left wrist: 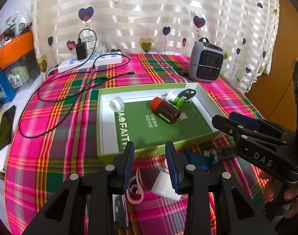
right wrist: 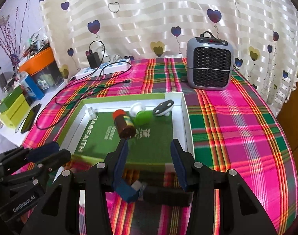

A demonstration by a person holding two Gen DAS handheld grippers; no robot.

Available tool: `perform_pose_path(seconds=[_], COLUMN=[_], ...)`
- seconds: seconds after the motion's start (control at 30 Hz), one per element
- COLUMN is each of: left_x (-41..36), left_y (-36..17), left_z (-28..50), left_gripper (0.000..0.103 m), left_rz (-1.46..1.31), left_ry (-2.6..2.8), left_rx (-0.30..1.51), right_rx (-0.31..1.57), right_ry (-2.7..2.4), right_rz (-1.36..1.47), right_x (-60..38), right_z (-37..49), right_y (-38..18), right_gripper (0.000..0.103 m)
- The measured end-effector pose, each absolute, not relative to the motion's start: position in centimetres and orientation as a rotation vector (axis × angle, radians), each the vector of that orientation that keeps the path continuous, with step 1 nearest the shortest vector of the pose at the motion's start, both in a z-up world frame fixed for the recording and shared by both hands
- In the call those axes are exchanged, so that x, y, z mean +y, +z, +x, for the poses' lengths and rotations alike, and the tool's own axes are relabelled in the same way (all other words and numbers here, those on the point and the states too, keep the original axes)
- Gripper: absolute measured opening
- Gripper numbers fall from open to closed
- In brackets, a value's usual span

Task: Organize rigid objects
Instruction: 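Open the left gripper to set the bottle down while the right gripper releases the gadget into the tray, then grasp the silver rectangular bar with the left gripper while the right gripper moves toward the white charger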

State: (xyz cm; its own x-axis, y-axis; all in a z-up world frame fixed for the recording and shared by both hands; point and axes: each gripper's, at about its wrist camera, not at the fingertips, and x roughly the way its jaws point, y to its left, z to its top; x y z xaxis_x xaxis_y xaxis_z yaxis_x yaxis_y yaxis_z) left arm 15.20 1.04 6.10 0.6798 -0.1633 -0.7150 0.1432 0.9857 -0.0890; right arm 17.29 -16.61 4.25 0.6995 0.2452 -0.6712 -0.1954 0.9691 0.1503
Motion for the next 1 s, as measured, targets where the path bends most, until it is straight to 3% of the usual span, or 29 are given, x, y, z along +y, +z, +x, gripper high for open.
perform_pose_path(seconds=[1.0], left_x=[4.8], left_y=[3.7], left_z=[9.5], left_gripper=[0.032], left_rz=[-0.107], left_ry=[-0.149], left_rx=[0.818], right_rx=[0.763], right_ry=[0.262], right_rz=[0.085], right_x=[-17.7], right_z=[11.9], right_y=[2.2], right_gripper=[0.046])
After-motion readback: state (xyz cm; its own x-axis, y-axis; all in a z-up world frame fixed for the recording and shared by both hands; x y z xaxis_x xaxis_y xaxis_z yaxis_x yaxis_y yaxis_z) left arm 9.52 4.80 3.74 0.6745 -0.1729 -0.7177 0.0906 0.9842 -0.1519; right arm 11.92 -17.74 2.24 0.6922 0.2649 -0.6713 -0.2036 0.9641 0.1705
